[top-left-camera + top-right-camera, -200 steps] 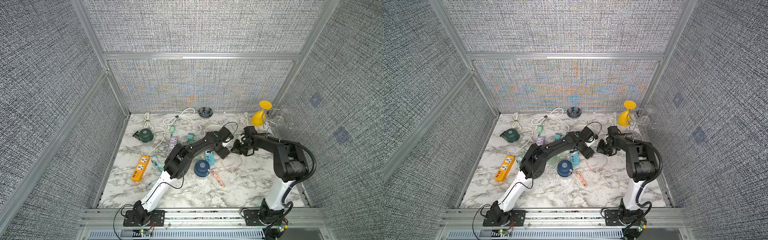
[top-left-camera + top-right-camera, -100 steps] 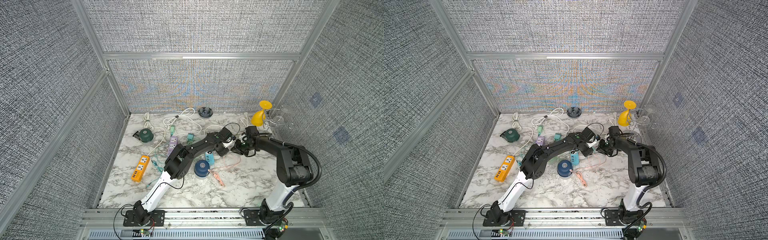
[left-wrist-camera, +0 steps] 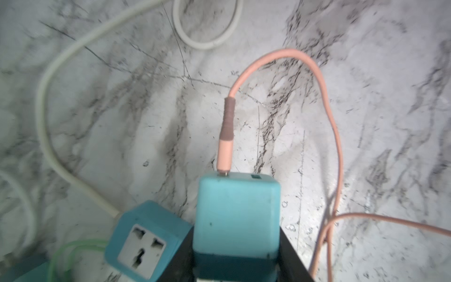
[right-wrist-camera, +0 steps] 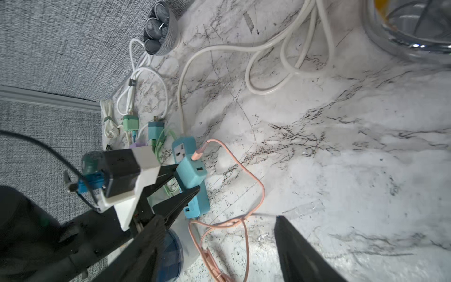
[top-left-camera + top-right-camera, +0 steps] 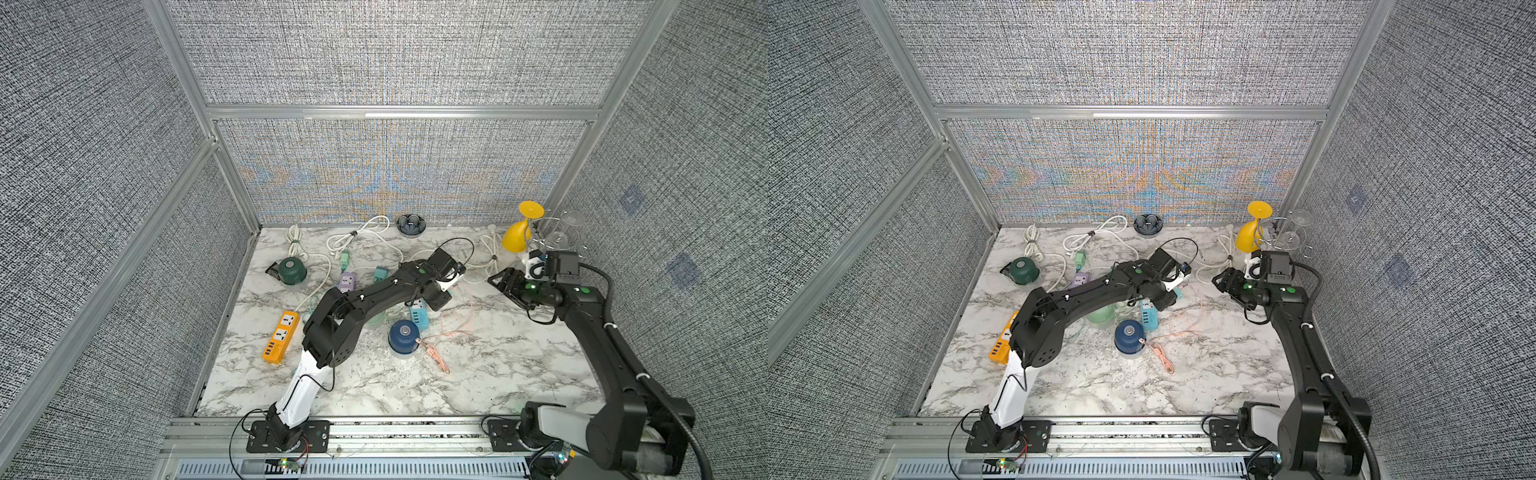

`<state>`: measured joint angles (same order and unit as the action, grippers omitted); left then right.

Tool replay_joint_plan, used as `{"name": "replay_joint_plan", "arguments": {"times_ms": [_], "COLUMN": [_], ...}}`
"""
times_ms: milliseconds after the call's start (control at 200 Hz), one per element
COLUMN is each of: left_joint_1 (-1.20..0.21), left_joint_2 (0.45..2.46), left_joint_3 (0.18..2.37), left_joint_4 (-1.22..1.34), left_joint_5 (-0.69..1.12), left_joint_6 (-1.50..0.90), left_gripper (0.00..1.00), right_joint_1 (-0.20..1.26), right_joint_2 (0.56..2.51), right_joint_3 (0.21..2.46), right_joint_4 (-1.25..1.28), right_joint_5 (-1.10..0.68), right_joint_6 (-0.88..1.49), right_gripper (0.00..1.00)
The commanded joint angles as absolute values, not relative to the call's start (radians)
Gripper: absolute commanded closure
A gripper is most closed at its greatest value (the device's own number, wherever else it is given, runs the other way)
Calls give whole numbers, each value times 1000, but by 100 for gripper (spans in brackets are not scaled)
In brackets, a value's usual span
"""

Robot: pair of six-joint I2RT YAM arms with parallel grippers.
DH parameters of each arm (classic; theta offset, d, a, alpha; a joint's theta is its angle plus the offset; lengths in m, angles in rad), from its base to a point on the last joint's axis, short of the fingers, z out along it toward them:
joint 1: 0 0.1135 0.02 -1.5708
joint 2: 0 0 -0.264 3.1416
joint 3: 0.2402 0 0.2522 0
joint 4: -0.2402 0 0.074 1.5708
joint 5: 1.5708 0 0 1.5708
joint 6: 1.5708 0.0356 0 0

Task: Charge the cordless meat grinders
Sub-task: Pick up the plug from the center of the board.

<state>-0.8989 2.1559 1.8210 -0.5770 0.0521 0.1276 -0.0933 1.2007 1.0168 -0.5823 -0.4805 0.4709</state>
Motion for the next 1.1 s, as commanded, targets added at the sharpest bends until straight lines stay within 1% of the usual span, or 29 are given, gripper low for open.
{"name": "replay_joint_plan", "arguments": {"times_ms": [0,175,265,375,505,625,760,946,1096], "left_joint_1": [-900,-914,-924,-943,-948,-950,-958,-966,-969], "left_joint_2": [2051,1845,1772,1720,1683,1643,1605,1571,1566], "left_joint_3": [1758,1622,1563,1530,1511,1487,1470,1451,1452], "left_joint_4": [-507,-466,-453,-456,-450,-431,-423,-405,-405], "left_joint_5": [49,57,70,62,49,42,30,17,11], "left_joint_6": [169,216,230,234,224,218,221,230,236], "left_gripper": [86,86,86,87,88,88,88,88,88], "right_joint_1": [-105,-103,-67,38,125,126,128,172,196], "right_joint_2": [1192,1252,1280,1307,1327,1325,1337,1362,1372], "right_joint_3": [1074,1184,1230,1287,1313,1312,1332,1340,1316], "right_joint_4": [-660,-642,-632,-642,-668,-713,-759,-770,-746], "right_joint_5": [-562,-810,-898,-934,-896,-832,-840,-948,-990], "right_joint_6": [423,412,413,404,405,377,342,332,357], "right_gripper": [22,21,21,22,24,24,24,25,32]}}
